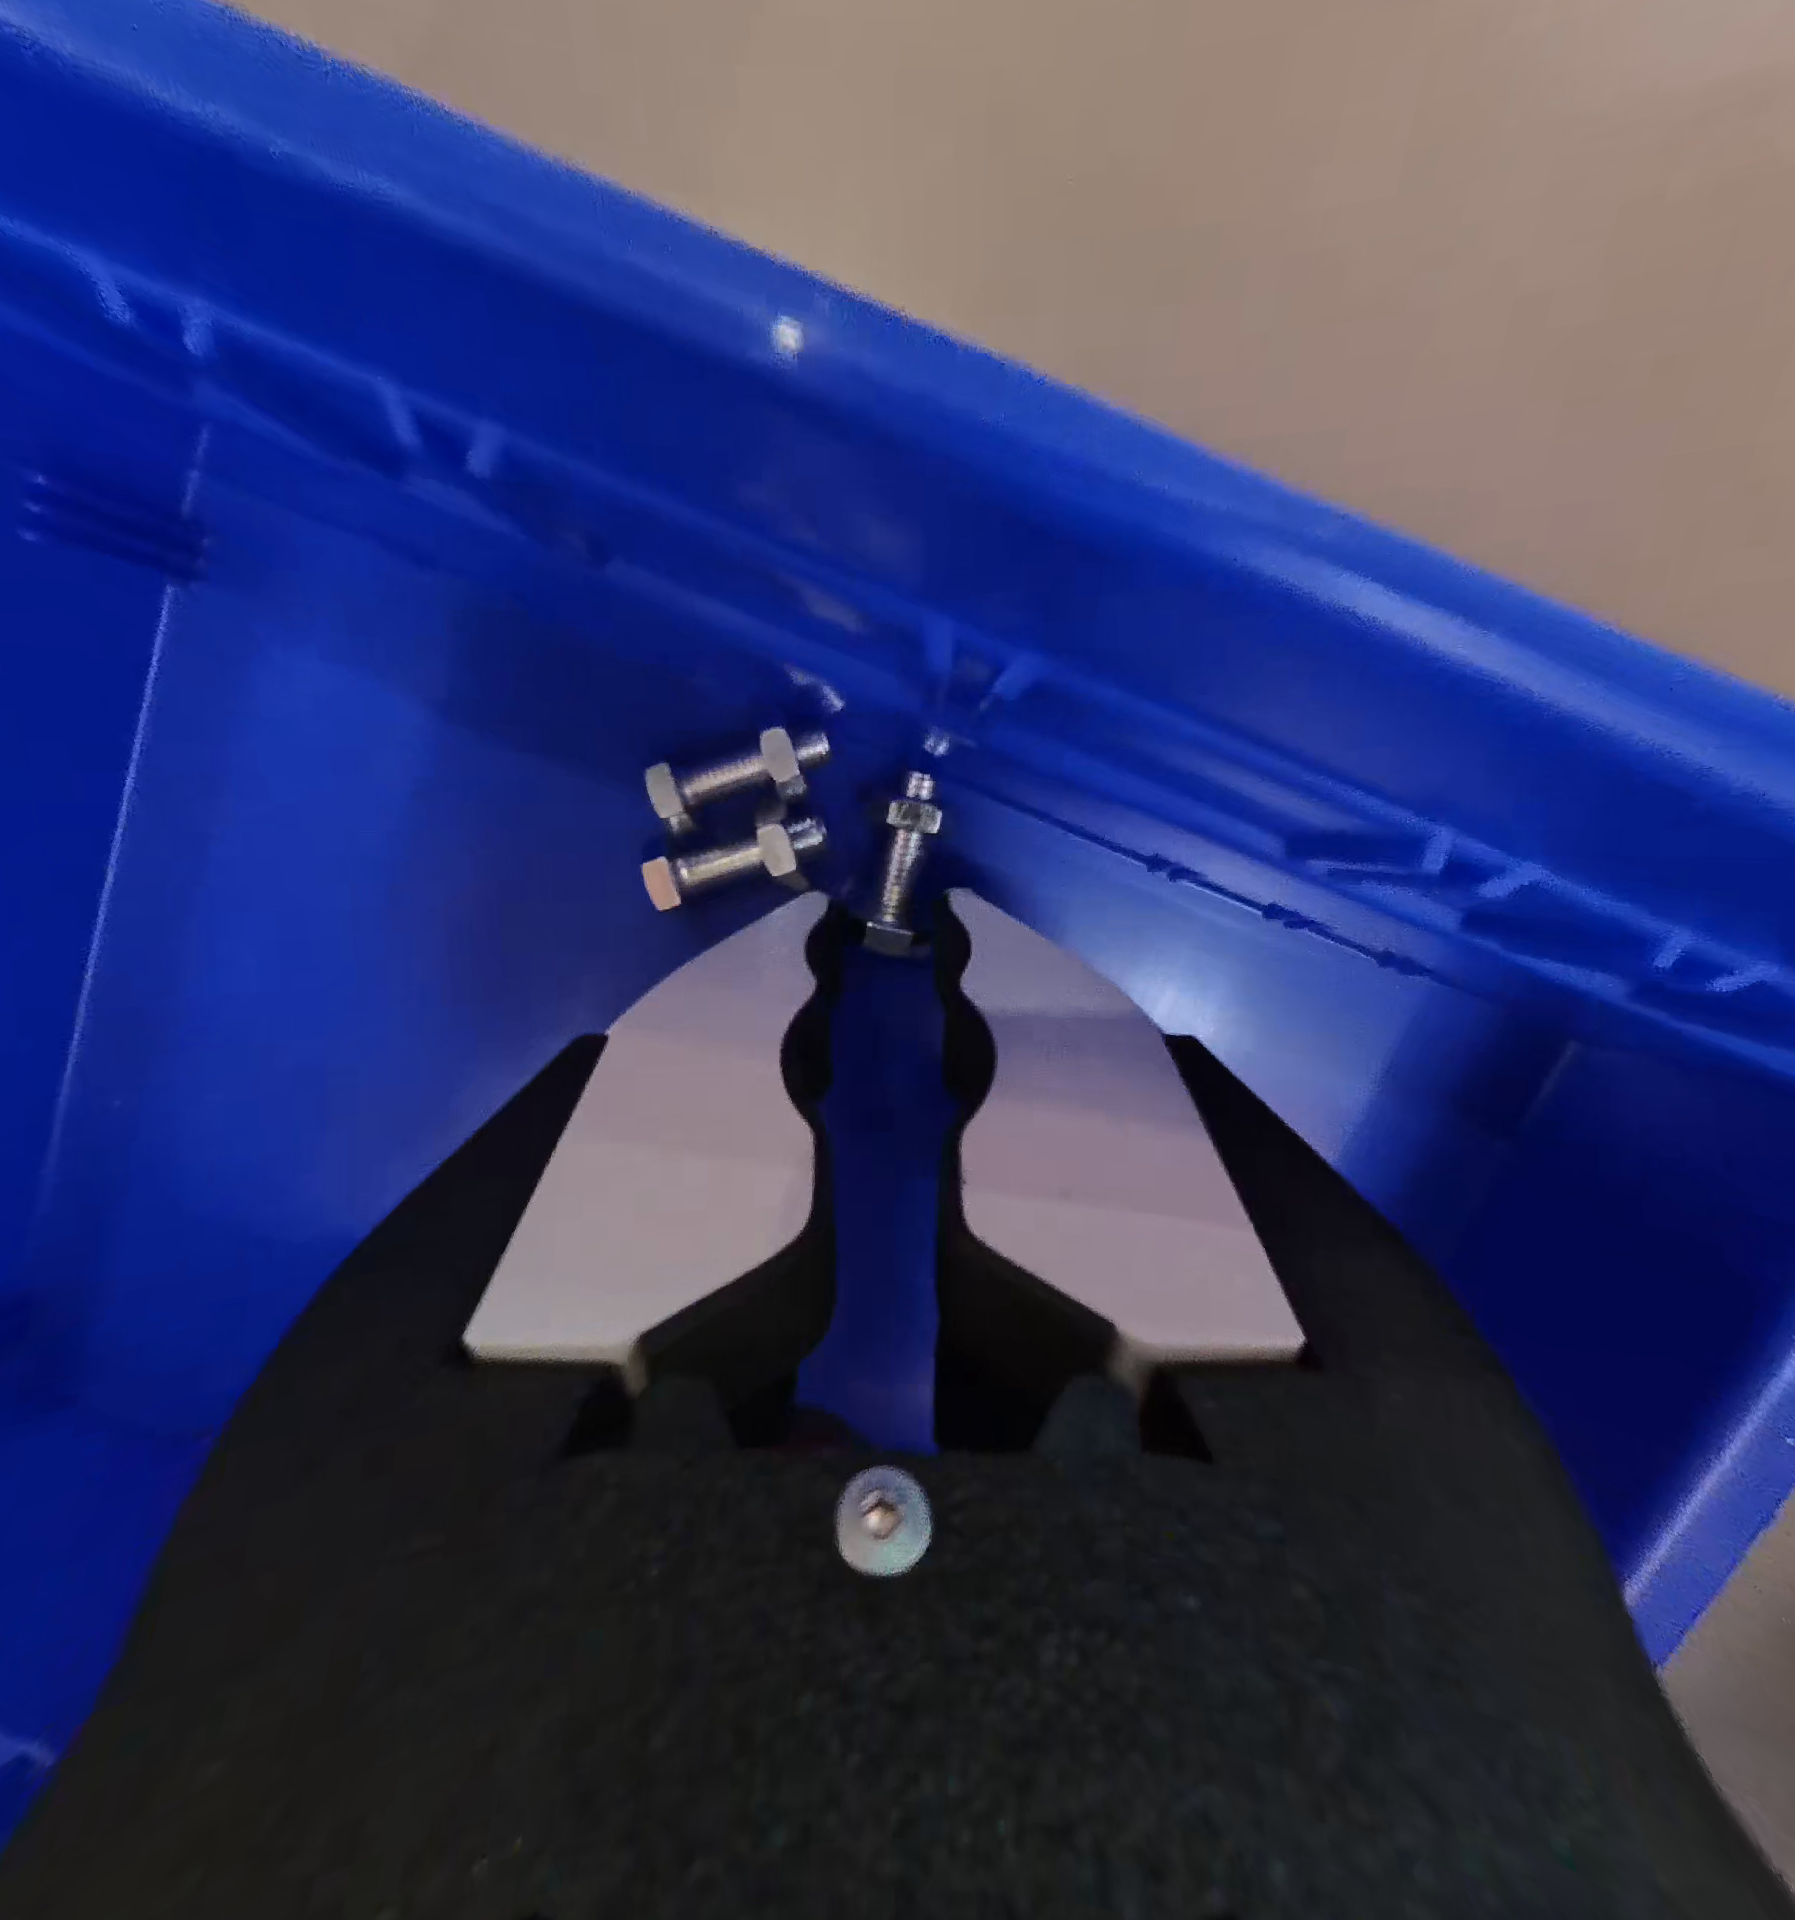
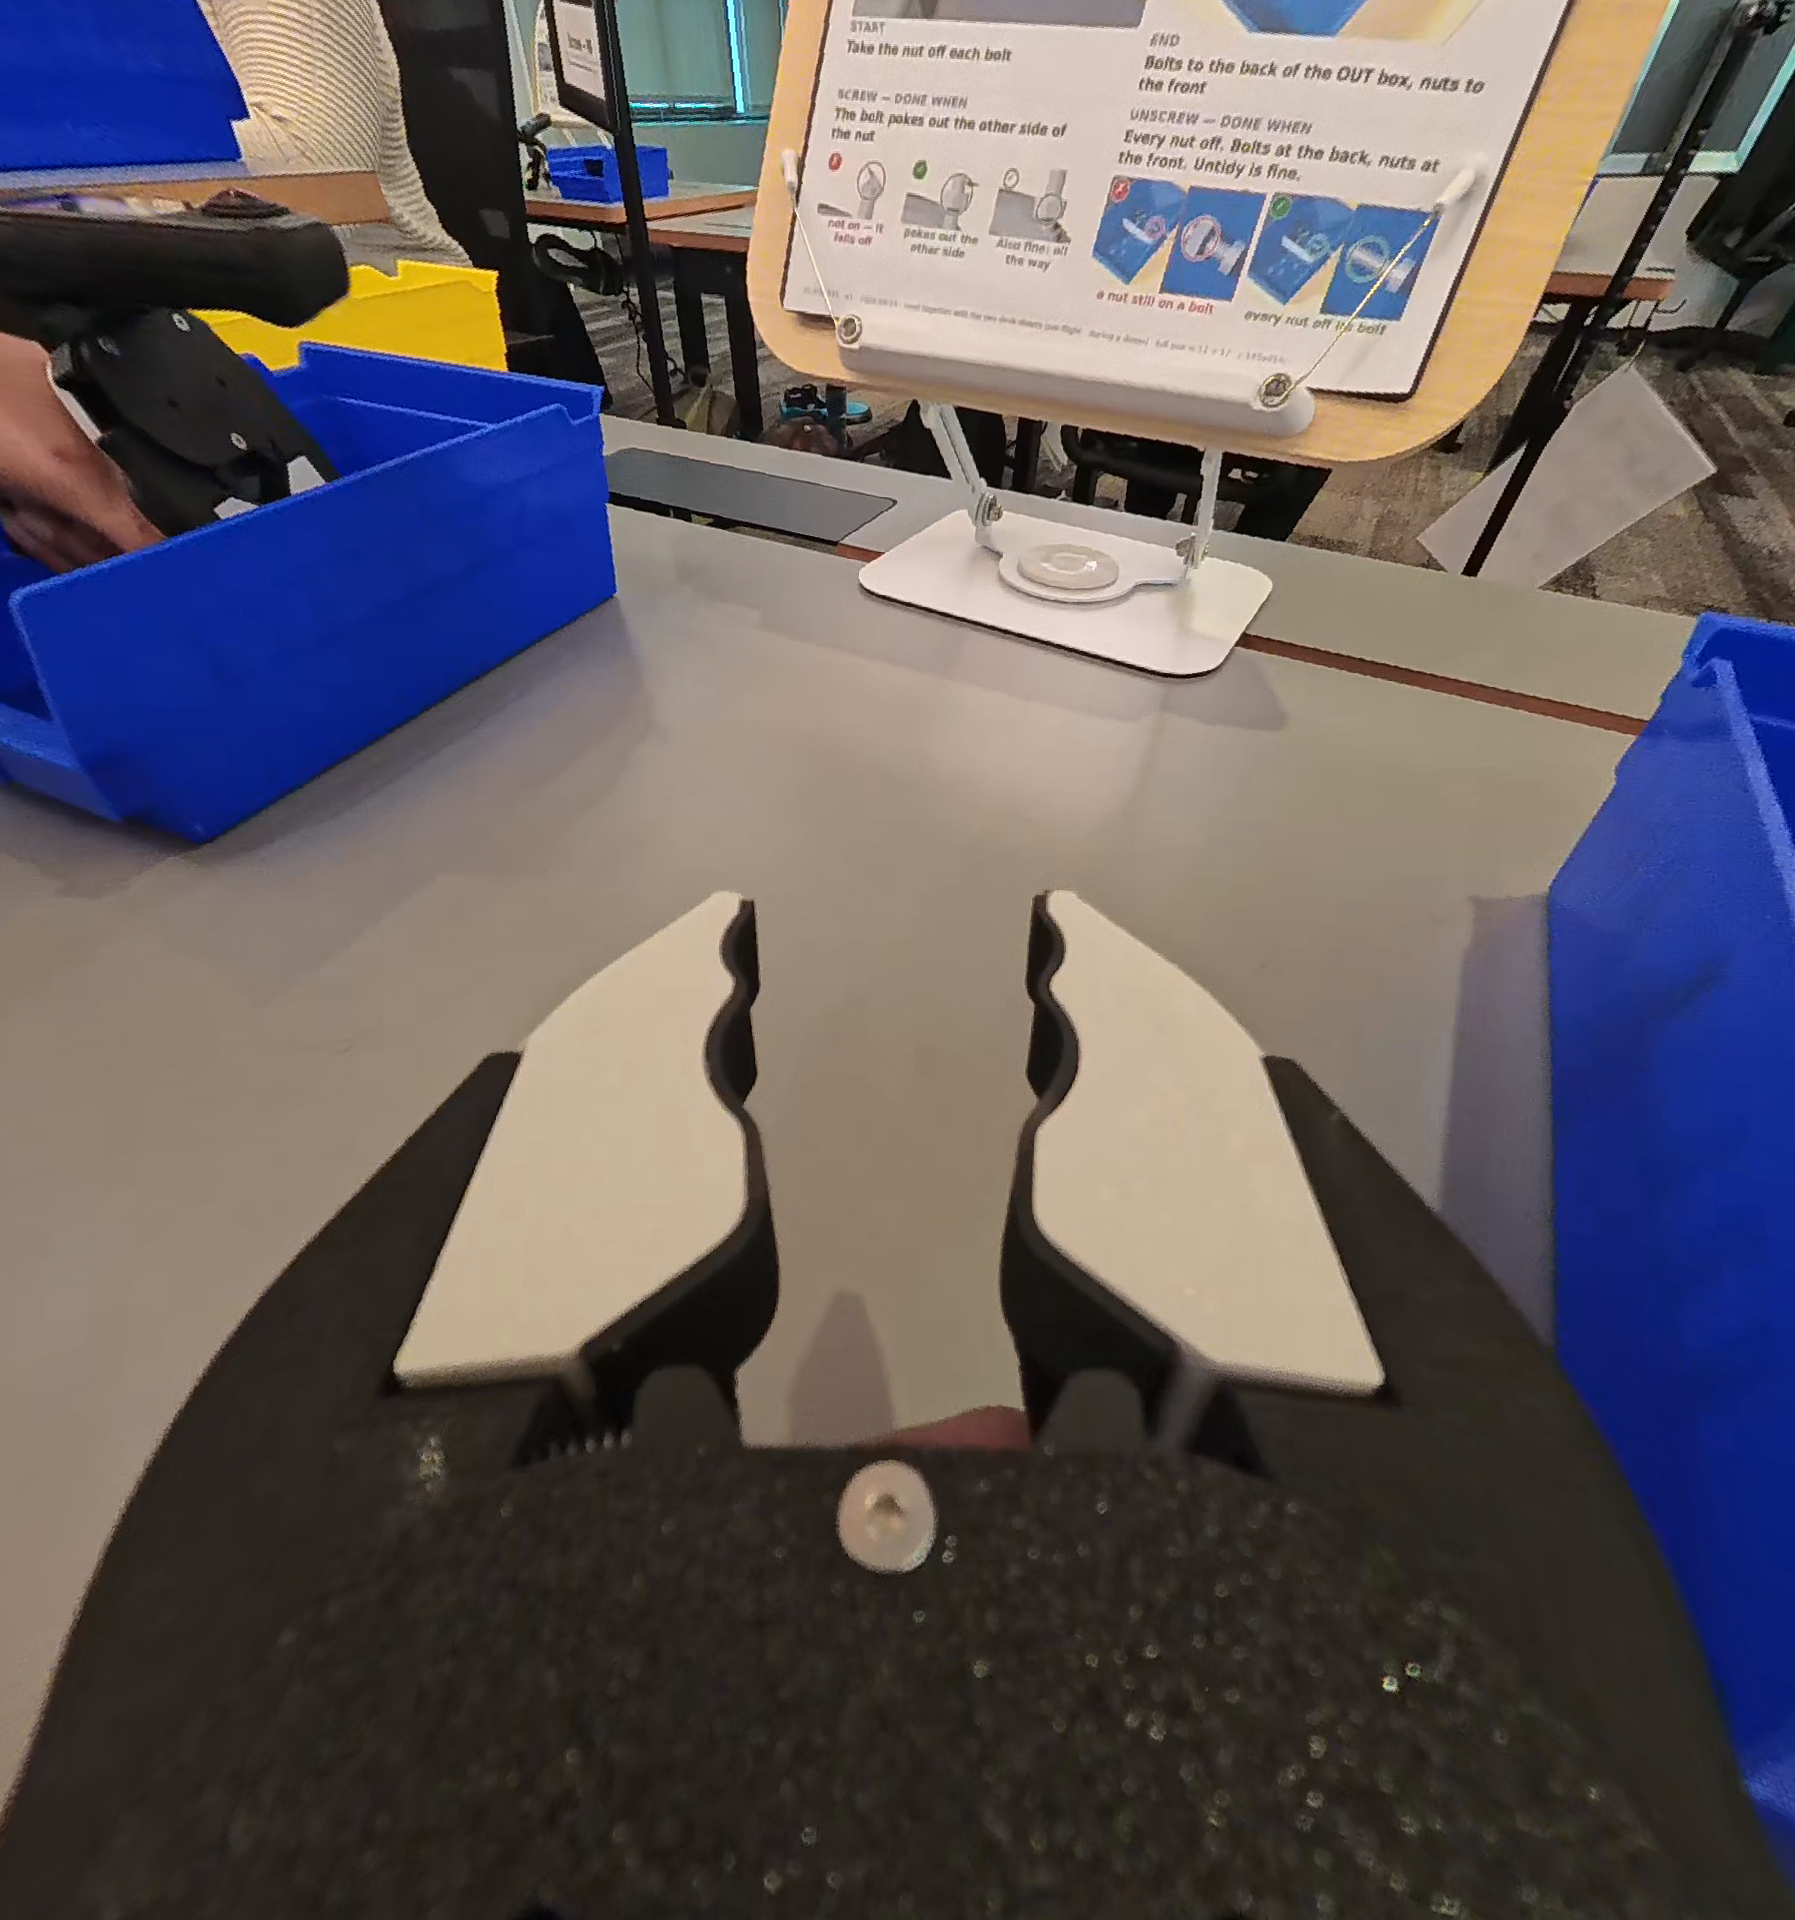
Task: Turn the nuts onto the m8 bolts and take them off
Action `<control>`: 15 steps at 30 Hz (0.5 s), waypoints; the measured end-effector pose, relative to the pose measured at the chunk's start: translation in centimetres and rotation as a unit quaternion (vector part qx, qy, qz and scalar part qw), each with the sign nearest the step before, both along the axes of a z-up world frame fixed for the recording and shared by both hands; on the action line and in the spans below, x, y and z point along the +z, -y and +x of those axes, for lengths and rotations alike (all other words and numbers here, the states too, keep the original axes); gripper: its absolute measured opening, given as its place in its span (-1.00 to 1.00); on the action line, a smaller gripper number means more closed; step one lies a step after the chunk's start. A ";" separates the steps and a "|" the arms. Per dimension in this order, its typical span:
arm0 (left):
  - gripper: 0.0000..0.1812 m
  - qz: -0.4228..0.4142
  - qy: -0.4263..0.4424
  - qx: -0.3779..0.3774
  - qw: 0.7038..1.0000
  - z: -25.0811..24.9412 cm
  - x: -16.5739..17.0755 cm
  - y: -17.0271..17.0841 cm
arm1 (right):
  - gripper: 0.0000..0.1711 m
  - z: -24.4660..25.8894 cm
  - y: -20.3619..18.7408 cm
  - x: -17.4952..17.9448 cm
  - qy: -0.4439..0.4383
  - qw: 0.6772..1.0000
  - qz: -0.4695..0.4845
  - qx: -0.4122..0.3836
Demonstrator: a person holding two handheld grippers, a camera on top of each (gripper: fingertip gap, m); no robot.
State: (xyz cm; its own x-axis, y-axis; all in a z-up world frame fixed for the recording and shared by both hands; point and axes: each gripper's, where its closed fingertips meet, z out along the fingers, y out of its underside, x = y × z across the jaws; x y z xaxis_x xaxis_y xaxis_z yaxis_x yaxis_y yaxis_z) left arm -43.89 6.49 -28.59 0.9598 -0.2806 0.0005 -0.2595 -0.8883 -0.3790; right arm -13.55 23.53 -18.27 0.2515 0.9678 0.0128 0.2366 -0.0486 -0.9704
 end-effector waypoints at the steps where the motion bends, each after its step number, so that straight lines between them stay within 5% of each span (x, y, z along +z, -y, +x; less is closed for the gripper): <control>1: -0.82 0.006 -0.002 0.001 1.000 0.0 0.0 0.0 | -0.43 0.0 0.0 -0.1 0.001 1.000 -0.002 0.001; 7: -0.83 0.053 -0.080 0.029 0.995 -1.5 1.4 0.3 | -0.44 -0.2 0.6 -0.1 0.003 1.000 -0.006 0.012; 11: -0.83 0.180 -0.064 0.079 0.978 -0.6 7.5 0.4 | -0.46 -0.6 0.9 0.2 0.005 1.000 -0.003 0.025; 15: -0.83 0.349 -0.028 0.118 0.929 3.3 14.6 0.7 | -0.45 -0.6 1.2 0.8 0.000 0.999 -0.009 0.035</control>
